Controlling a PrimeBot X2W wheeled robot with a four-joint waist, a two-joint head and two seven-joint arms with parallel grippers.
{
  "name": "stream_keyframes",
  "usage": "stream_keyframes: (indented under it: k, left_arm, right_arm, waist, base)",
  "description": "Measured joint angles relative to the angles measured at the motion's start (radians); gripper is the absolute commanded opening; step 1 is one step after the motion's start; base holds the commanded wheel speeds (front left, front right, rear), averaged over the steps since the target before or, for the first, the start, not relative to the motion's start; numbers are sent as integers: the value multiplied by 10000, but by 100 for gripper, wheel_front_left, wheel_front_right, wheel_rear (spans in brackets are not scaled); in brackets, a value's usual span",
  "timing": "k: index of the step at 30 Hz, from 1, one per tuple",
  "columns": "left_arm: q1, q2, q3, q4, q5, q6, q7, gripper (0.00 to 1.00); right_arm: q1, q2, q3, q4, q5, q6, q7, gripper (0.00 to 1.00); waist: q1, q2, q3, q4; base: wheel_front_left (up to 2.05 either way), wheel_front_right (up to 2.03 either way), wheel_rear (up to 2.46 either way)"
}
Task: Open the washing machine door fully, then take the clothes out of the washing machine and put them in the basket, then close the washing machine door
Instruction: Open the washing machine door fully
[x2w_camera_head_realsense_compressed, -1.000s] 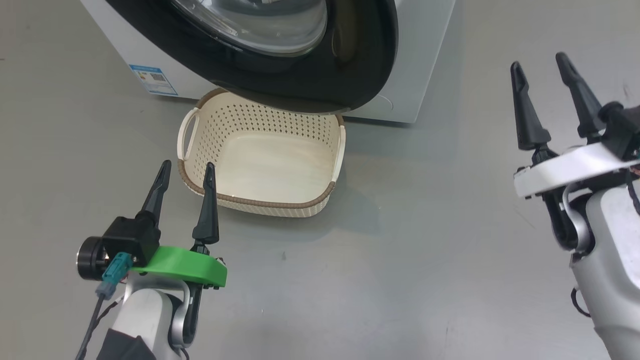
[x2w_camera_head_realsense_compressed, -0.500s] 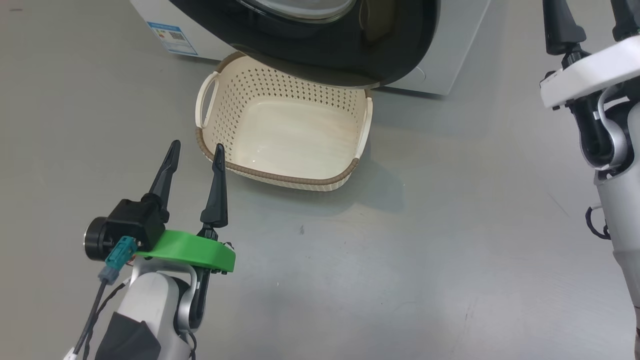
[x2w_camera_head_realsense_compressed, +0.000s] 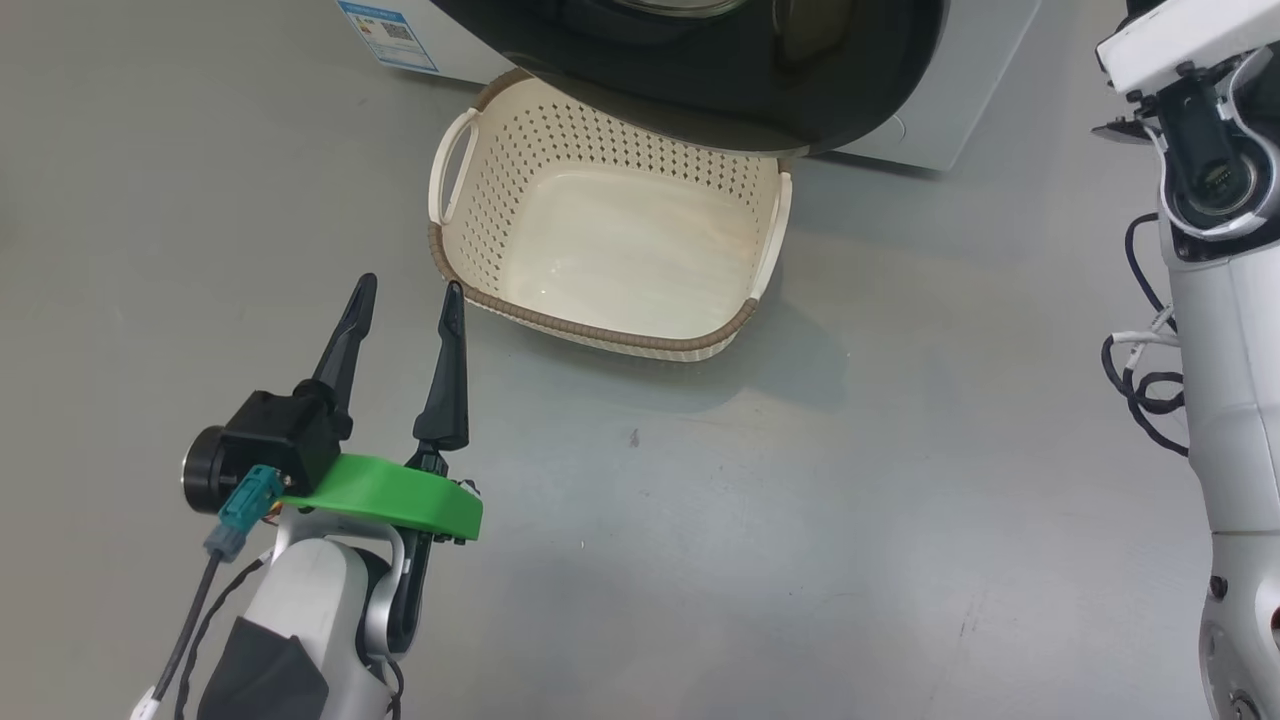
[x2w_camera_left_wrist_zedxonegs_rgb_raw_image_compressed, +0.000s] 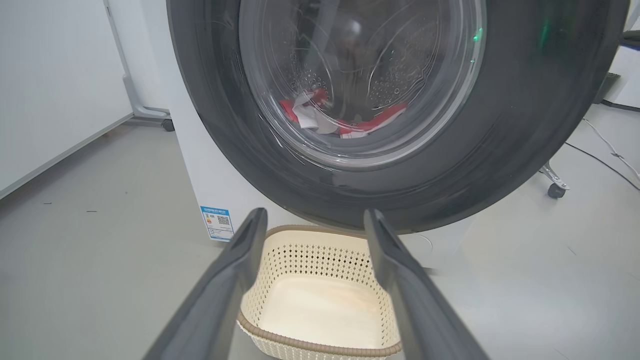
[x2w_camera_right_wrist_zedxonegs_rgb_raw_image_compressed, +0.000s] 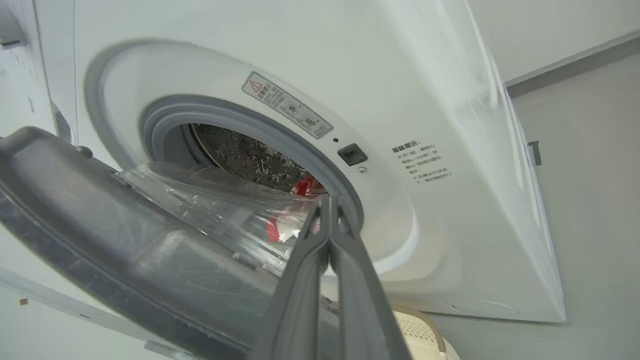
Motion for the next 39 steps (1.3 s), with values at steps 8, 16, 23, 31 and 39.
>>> stream_keyframes:
  k: [8,16,23,31,39]
  left_arm:
    - [-11,-4,-59,8,-48,31,0,100]
    - [-19,-4,-107,12,-107,44,0,100]
    - [-66,-6,-128,2,-121,117,0,100]
    - [-175,-6,-150,0,-121,121,0,100]
    - [-206,-6,-165,0,-121,132,0,100]
  right_arm:
    - [-695,627,-748,849,2196,-150,1712,0]
    - [-1361,681,-1183,1333,3375,-756,3058,0]
    - [-1738,692,-1266,1664,3873,-1335,3998,0]
    - [-2044,754,-1415,1941,4381,-1822,4742,0]
    - [-2092,790,-1413,2146,4748,-2000,5386,0]
  waist:
    - [0,0,63,147]
    - [0,0,106,226]
    - [0,0,192,286]
    - [0,0,293,324]
    - [1,0,358,372]
  base:
    - [0,0,0]
    - [0,0,0]
    - [0,0,0]
    - [0,0,0]
    - [0,0,0]
